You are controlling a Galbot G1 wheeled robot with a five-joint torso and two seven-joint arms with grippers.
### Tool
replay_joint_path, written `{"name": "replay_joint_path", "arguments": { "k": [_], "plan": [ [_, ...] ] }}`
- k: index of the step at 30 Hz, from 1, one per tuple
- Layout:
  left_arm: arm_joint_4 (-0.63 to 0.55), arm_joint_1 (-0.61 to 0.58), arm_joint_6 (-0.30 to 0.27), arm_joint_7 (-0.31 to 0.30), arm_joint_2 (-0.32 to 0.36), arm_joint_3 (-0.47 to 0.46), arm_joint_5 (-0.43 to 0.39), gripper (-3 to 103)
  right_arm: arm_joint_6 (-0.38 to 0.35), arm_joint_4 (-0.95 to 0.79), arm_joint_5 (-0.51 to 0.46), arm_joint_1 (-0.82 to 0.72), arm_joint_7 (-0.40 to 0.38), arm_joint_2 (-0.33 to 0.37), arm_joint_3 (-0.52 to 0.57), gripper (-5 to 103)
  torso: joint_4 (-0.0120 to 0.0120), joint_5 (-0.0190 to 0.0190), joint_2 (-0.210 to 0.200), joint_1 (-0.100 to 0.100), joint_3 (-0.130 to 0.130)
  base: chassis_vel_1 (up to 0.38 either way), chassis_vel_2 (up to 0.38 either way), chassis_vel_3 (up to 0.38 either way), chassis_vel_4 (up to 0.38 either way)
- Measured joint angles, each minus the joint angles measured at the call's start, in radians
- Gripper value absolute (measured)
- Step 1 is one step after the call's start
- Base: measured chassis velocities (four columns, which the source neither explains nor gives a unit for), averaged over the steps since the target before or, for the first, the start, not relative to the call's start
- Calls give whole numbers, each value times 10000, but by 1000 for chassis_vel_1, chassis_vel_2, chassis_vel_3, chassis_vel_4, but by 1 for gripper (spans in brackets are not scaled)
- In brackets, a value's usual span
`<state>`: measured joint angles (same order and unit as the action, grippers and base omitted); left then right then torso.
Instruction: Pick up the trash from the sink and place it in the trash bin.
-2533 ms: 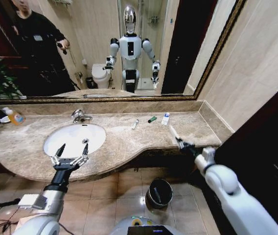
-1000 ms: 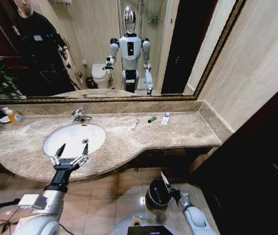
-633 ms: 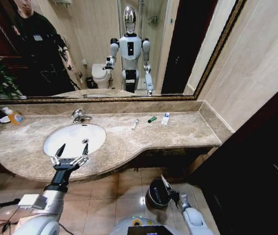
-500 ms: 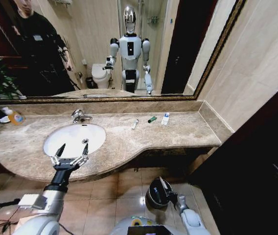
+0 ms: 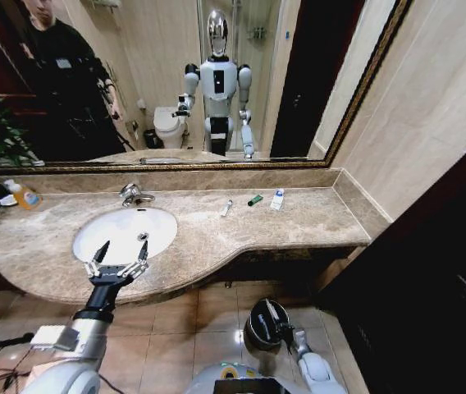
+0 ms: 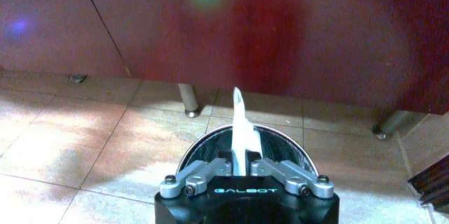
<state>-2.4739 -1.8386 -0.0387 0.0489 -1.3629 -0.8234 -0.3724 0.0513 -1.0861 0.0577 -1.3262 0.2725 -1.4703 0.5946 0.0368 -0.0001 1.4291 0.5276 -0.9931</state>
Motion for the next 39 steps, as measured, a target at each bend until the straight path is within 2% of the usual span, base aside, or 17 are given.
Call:
{"name": "replay_joint_path", "arguments": {
  "k": [1, 3, 5, 6, 9, 10, 12, 15, 17, 18, 21, 22, 24, 39],
  "plan": [
    [0, 0, 0, 0, 0, 0, 0, 100, 0, -25, 0, -5, -33, -21, 2, 20, 0, 1, 0, 0, 0, 0, 0, 0, 0],
    [0, 0, 0, 0, 0, 0, 0, 100, 1, -36, 0, -5, -52, -34, 3, 20, 0, 2, 0, 0, 0, 0, 0, 0, 0],
    [0, 0, 0, 0, 0, 0, 0, 100, 24, -60, 0, -24, -88, -48, 4, 31, 0, 1, 0, 0, 0, 0, 0, 0, 0],
    [0, 0, 0, 0, 0, 0, 0, 100, 24, -60, 0, -24, -88, -48, 4, 31, 0, 1, 0, 0, 0, 0, 0, 0, 0],
    [0, 0, 0, -1, 0, 0, 0, 100, 70, -95, 0, -71, -113, -82, 0, 47, 0, 1, 0, 0, 0, 0, 0, 0, 0],
    [0, 0, 0, -1, 0, 0, 0, 100, 70, -95, 0, -71, -113, -82, 0, 47, 0, 1, 0, 0, 0, 0, 0, 0, 0],
    [0, 0, 0, 0, 0, 0, 0, 100, 76, -164, 6, -116, -121, -110, -2, 58, 0, 1, 0, 0, 0, 0, 0, 0, 0],
    [0, 0, 0, 0, 0, 0, 0, 100, 53, -230, 11, -147, -123, -132, -4, 64, 0, 1, 0, 0, 0, 0, 0, 0, 0],
    [0, 0, 0, 0, 0, 0, 0, 100, 51, -288, 35, -177, -134, -156, -6, 75, 0, 1, 0, 0, 0, 0, 0, 0, 0],
    [0, 0, 0, 0, 0, 0, 0, 100, 51, -288, 35, -177, -134, -156, -6, 75, 0, 1, 0, 0, 0, 0, 0, 0, 0],
    [0, 0, 1, 0, 0, 0, 0, 100, 61, -308, 66, -189, -184, -170, -11, 91, 0, 1, 0, 0, 0, 0, 0, 0, 0],
    [0, 0, 1, 0, 0, 0, 0, 100, 61, -308, 66, -189, -184, -170, -11, 91, 0, 1, 0, 0, 0, 0, 0, 0, 0],
    [0, 0, 0, 0, 0, 0, 0, 100, 77, -313, 88, -202, -231, -209, -14, 99, 0, 1, 0, 0, 0, 0, 0, 0, 0],
    [0, -1, 0, 0, 0, 1, 0, 100, 196, -355, 124, -310, -262, -232, -12, 100, 0, 1, 0, 0, 0, 0, 0, 0, 0]
  ]
}}
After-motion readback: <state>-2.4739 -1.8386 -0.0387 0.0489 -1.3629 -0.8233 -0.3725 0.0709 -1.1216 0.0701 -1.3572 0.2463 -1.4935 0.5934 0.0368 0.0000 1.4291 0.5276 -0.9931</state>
